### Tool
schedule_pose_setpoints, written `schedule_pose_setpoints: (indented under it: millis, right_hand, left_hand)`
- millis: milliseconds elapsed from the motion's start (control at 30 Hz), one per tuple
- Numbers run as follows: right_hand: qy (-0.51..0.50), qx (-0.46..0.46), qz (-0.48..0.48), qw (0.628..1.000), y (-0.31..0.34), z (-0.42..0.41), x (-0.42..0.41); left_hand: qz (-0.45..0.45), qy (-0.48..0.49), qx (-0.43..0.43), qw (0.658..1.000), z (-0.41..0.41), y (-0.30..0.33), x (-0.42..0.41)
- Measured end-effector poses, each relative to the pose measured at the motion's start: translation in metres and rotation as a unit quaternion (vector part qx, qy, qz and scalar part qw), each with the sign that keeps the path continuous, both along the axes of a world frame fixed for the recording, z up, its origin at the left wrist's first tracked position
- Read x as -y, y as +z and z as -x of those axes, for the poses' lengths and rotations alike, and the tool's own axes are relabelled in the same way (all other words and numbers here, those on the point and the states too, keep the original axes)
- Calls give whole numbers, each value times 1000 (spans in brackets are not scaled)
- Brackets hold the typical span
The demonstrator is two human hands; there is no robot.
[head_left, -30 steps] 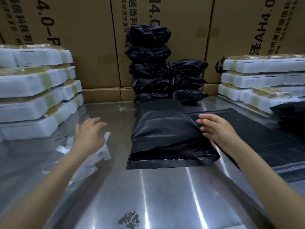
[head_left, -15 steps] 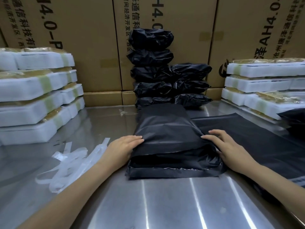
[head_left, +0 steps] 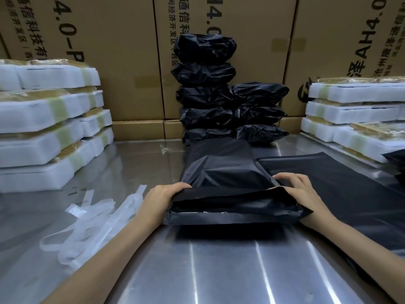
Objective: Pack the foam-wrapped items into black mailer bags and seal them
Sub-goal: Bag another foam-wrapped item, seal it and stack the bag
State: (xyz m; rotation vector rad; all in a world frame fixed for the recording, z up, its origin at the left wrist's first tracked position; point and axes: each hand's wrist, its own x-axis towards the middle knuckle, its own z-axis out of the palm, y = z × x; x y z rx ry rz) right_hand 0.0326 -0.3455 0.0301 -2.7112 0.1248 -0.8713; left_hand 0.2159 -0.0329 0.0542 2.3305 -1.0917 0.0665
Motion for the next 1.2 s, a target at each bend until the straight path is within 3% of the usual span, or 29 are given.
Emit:
schedule_pose_setpoints:
  millis: [33, 100, 300, 367, 533, 633, 733, 933, 1200]
  right_hand:
    - [0, 27, -82, 996, 3, -2, -4]
    - [11, 53, -132, 990, -1, -5, -9]
    - [-25, 118, -56, 991, -2, 10, -26]
    - [-5, 139, -73, 988, 5, 14, -33]
    - [30, 153, -168, 973, 11, 17, -52]
    - [-5, 151, -270, 951, 11, 9, -56]
    - [-16, 137, -330, 934, 11, 9, -57]
    - [-21, 117, -293, 949, 15, 23, -54]
    - [90, 240, -264, 930, 41, 42, -81]
  left_hand:
    - [17, -13, 29, 999, 1, 0, -2]
    - [71, -16, 81, 994, 0, -7, -16]
    - [195, 7, 96, 976, 9, -10, -19]
    - [245, -15, 66, 967, 12, -15, -23]
    - [314, 53, -8, 948, 21, -19, -18]
    - [356, 38, -133, 924, 28, -14, -13]
    - [346, 8, -212, 914, 34, -11, -11]
    - [324, -4, -239, 915, 36, -12, -14]
    - [325, 4, -273, 905, 37, -10, -13]
